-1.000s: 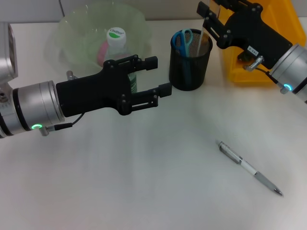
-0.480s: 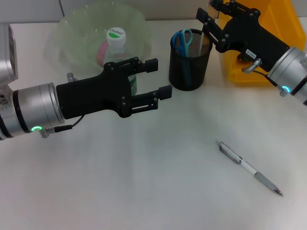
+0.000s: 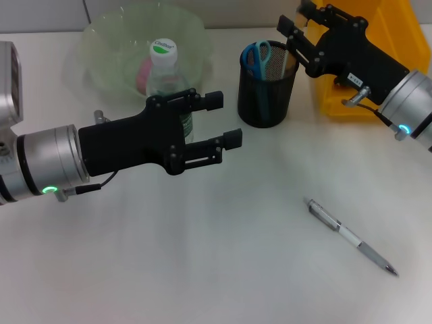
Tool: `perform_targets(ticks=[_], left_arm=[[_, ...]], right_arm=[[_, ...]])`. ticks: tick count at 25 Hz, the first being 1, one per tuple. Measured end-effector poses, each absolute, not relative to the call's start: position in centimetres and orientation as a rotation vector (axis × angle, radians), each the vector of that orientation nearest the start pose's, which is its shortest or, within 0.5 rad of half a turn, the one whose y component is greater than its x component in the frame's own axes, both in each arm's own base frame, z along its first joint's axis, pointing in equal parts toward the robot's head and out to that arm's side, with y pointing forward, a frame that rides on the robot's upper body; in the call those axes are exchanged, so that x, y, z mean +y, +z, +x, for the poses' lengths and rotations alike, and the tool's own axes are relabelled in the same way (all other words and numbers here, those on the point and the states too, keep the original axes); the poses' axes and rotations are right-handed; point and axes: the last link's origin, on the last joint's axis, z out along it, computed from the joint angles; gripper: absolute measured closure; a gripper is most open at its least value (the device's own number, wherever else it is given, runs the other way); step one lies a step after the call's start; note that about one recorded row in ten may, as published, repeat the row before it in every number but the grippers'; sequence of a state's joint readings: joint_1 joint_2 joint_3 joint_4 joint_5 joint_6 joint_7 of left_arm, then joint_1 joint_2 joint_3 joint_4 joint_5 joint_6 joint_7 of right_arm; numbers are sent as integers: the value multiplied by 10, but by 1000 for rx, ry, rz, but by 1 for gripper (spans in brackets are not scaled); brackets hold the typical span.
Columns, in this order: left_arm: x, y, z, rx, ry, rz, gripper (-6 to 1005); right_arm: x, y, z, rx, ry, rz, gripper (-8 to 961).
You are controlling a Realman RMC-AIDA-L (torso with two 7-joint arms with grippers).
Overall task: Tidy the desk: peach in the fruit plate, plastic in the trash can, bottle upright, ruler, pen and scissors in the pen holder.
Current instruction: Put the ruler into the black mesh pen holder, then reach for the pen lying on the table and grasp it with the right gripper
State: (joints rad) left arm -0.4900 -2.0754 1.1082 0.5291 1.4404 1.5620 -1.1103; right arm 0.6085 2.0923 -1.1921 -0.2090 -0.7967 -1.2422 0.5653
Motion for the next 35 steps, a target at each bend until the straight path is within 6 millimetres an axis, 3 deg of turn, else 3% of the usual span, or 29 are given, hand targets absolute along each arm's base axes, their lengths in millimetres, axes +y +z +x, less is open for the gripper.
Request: perform_targets(ticks=[11, 15, 18, 25, 29, 35], left_arm=[[310, -32, -221, -319, -1094, -2710, 276], [309, -32, -222, -322, -1095, -2708, 276], [306, -31, -224, -328, -1100, -2709, 276], [302, -31, -228, -337, -1099, -2703, 276], [298, -31, -230, -318, -1103, -2701, 276], [293, -32, -232, -328, -1125, -2706, 276]], right_arm=[[364, -30, 241, 335, 1003, -2098, 395], [355, -15, 242, 389, 1107, -2124, 394], [348, 1, 239, 449, 1121, -2237, 393], [331, 52, 218, 469, 870, -2499, 391], [325, 73, 203, 595, 728, -2655, 395], [325, 93, 188, 800, 361, -2766, 397]])
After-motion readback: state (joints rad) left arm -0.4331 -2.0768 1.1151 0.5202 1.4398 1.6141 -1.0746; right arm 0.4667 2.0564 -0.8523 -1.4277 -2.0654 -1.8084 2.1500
